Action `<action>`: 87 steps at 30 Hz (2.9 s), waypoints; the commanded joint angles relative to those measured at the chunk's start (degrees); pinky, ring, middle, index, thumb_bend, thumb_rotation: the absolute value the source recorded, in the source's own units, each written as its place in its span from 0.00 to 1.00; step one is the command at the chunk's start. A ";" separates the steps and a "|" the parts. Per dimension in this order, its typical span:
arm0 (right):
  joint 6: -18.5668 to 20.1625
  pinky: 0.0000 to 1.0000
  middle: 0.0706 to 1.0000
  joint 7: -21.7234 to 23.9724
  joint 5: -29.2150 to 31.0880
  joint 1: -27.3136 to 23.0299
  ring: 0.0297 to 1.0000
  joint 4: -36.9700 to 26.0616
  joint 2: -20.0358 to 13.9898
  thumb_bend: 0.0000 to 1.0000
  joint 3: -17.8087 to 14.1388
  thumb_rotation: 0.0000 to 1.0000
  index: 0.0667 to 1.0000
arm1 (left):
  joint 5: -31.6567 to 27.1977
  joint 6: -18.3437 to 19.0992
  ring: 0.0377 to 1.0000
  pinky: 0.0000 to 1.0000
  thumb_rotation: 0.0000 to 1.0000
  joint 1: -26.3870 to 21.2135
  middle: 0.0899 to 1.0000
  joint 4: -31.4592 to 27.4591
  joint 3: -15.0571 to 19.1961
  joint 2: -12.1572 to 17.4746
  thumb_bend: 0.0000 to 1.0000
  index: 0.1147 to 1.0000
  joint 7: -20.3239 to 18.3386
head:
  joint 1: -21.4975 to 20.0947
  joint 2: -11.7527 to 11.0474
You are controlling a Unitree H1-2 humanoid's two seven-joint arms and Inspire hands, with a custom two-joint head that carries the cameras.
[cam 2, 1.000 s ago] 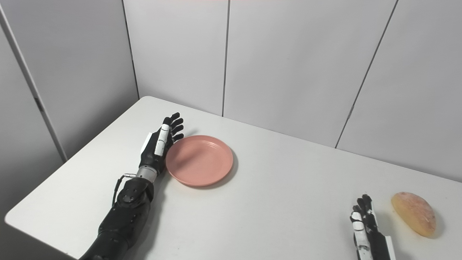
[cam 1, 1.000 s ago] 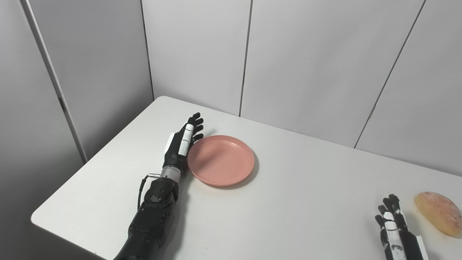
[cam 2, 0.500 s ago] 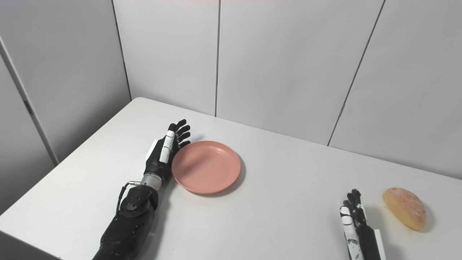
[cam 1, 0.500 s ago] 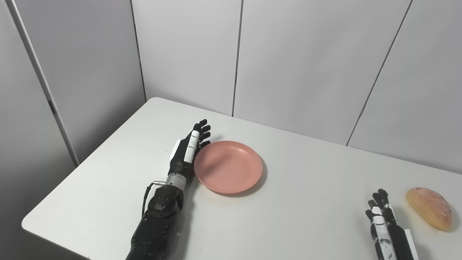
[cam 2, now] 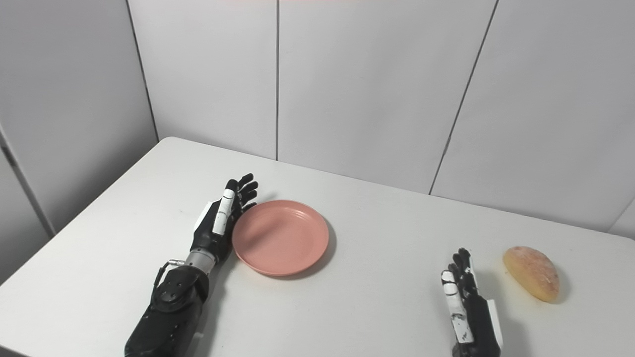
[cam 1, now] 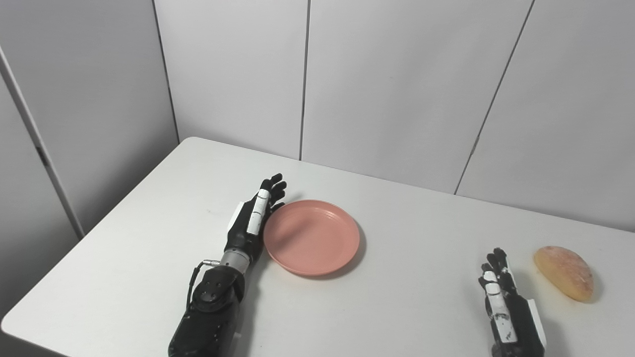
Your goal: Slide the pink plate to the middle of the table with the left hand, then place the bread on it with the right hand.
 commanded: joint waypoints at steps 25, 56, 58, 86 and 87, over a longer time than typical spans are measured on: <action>-0.51 1.00 1.00 -3.90 -2.84 -2.98 1.00 -2.73 3.06 0.60 2.01 0.83 1.00 | -1.17 4.60 0.93 0.88 0.98 4.21 0.92 -8.21 -5.02 -3.78 0.71 0.87 -4.78 | -13.62 2.64; 0.01 1.00 0.99 -1.30 1.11 -1.24 0.98 -3.43 -1.07 0.60 0.23 0.81 1.00 | 4.96 2.15 0.91 0.87 0.95 6.47 0.91 -10.38 -11.17 -12.82 0.70 0.86 -1.61 | -9.70 2.83; -0.05 1.00 0.99 -1.10 1.11 -1.13 0.98 -3.54 -1.35 0.59 0.25 0.82 1.00 | 5.06 1.32 0.90 0.86 0.93 6.45 0.91 -10.13 -11.22 -13.24 0.72 0.86 -1.31 | -9.64 2.86; -3.37 1.00 1.00 -2.87 -7.59 -4.08 0.99 -5.32 -5.00 0.60 0.65 0.81 1.00 | 4.83 0.65 0.92 0.89 0.98 6.02 0.91 -9.02 -10.96 -11.81 0.64 0.86 -1.88 | -12.18 2.17; -3.30 1.00 1.00 -3.19 -8.42 -4.32 0.99 -5.66 -5.28 0.61 0.60 0.76 0.99 | 4.72 0.73 0.92 0.89 0.98 5.94 0.92 -8.75 -10.94 -11.65 0.66 0.88 -1.97 | -12.18 2.17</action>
